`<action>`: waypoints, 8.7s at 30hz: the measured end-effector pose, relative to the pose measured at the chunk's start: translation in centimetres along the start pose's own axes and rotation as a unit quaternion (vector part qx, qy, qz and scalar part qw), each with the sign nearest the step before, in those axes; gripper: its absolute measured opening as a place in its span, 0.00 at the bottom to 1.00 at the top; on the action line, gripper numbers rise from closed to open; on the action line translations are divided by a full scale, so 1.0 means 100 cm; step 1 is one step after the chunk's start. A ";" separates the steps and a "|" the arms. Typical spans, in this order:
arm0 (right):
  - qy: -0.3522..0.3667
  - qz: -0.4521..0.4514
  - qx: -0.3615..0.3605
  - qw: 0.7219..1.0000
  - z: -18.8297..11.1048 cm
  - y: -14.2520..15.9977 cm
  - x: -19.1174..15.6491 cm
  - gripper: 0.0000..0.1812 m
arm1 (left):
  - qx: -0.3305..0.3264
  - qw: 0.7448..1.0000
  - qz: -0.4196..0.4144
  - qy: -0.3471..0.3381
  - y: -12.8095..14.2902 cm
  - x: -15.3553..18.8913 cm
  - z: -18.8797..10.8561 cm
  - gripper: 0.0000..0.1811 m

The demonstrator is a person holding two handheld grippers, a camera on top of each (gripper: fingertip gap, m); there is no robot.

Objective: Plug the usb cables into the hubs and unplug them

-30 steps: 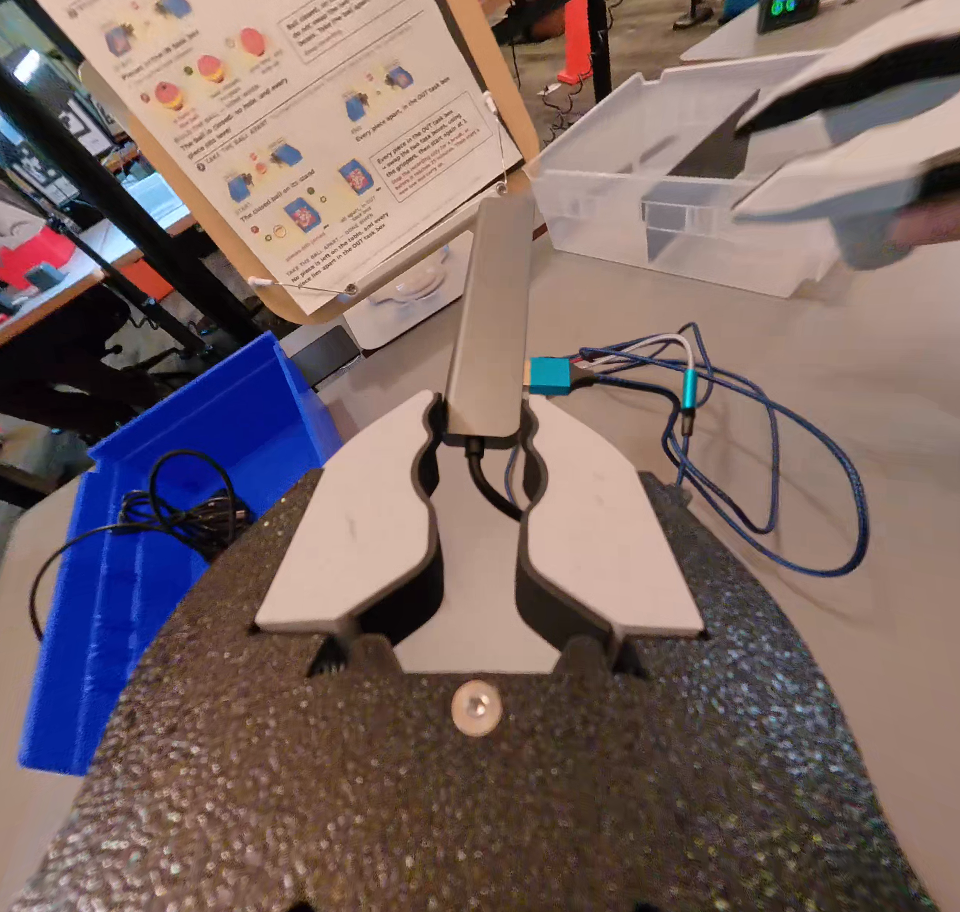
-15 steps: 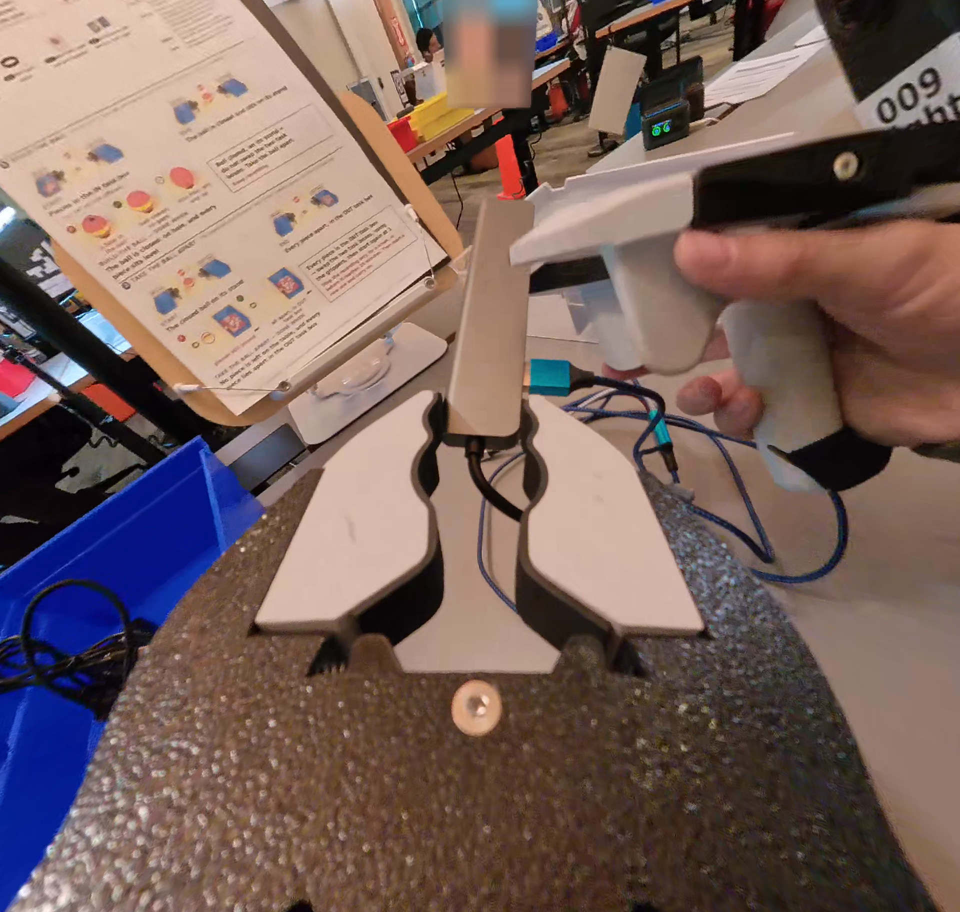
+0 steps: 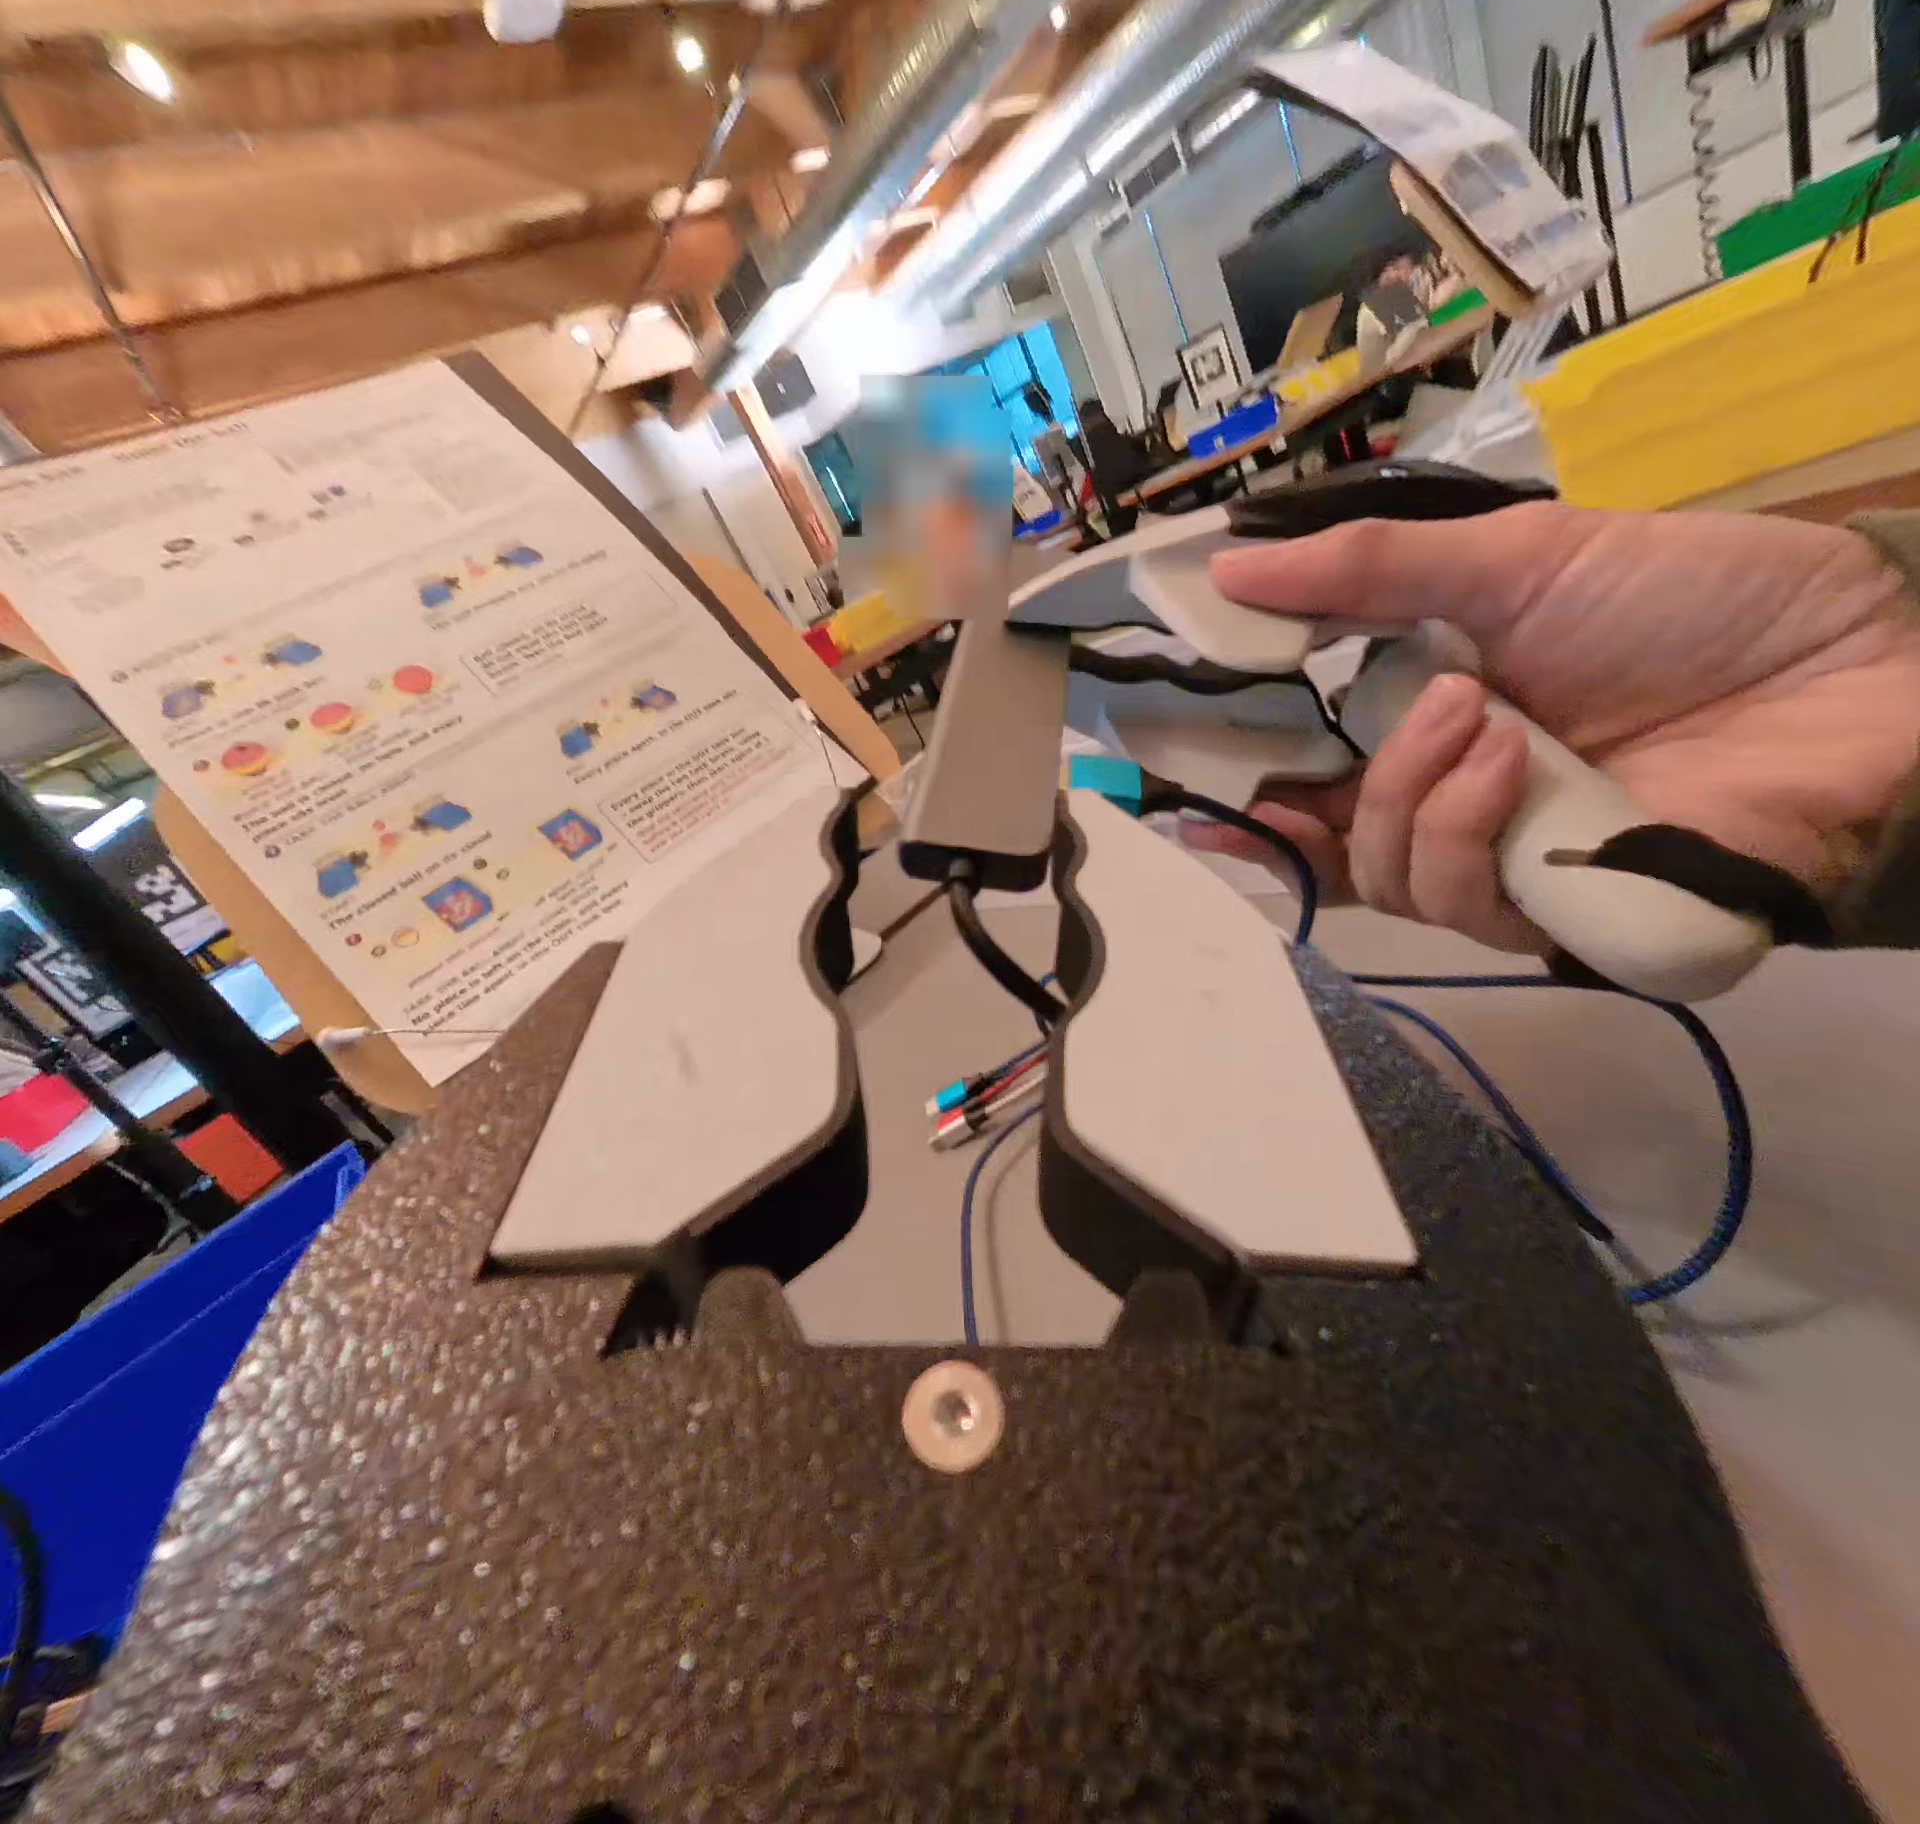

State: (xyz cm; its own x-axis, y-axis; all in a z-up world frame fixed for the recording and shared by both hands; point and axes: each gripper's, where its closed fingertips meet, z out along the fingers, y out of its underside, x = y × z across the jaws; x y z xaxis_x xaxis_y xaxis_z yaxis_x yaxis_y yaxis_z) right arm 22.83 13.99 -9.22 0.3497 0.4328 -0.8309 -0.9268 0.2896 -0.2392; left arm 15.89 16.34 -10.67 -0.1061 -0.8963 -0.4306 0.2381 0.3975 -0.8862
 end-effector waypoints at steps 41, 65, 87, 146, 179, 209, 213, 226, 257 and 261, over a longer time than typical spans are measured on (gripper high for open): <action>-0.001 0.072 -0.057 0.996 -0.012 0.009 0.007 0.05 | -0.024 0.995 0.068 0.066 0.010 0.033 -0.002 0.25; 0.020 0.004 -0.051 0.999 -0.011 0.000 -0.007 0.06 | -0.009 0.999 0.040 -0.002 0.004 0.033 0.008 0.20; 0.100 -0.343 -0.158 0.920 -0.017 0.015 0.001 0.21 | -0.066 0.988 -0.118 -0.080 0.011 -0.011 -0.002 0.16; 0.433 -0.472 -0.654 0.404 -0.095 -0.023 0.135 0.40 | -0.125 0.963 -0.193 -0.140 0.029 -0.109 -0.060 0.16; 0.347 -0.501 -0.651 0.452 -0.026 -0.026 0.094 0.02 | -0.111 0.953 -0.230 -0.164 0.041 -0.134 -0.081 0.16; 0.468 -0.744 -0.347 0.326 -0.145 -0.276 0.069 0.03 | -0.126 0.962 -0.212 -0.115 0.044 -0.101 -0.054 0.16; 0.436 -0.739 -0.444 0.258 -0.145 -0.270 0.086 0.03 | -0.128 0.961 -0.214 -0.116 0.045 -0.102 -0.054 0.16; 0.488 -0.608 -0.541 0.317 -0.160 -0.288 0.111 0.27 | -0.137 0.961 -0.215 -0.112 0.051 -0.099 -0.053 0.16; -0.135 -0.495 -0.391 0.764 -0.056 0.097 -0.025 0.28 | -0.020 0.897 -0.232 0.376 -0.011 0.032 -0.071 0.16; -0.145 -0.490 -0.370 0.776 -0.059 0.098 -0.027 0.22 | -0.011 0.889 -0.247 0.385 -0.010 0.034 -0.072 0.16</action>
State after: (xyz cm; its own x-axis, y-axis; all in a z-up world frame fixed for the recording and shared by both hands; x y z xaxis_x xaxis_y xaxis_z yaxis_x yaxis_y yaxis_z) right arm 11.96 10.64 -12.32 0.8529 0.5191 0.0551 0.0167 0.0783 -0.9968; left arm 8.38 14.35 -12.50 -0.8244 -0.5651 0.0309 -0.0400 0.0038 -0.9992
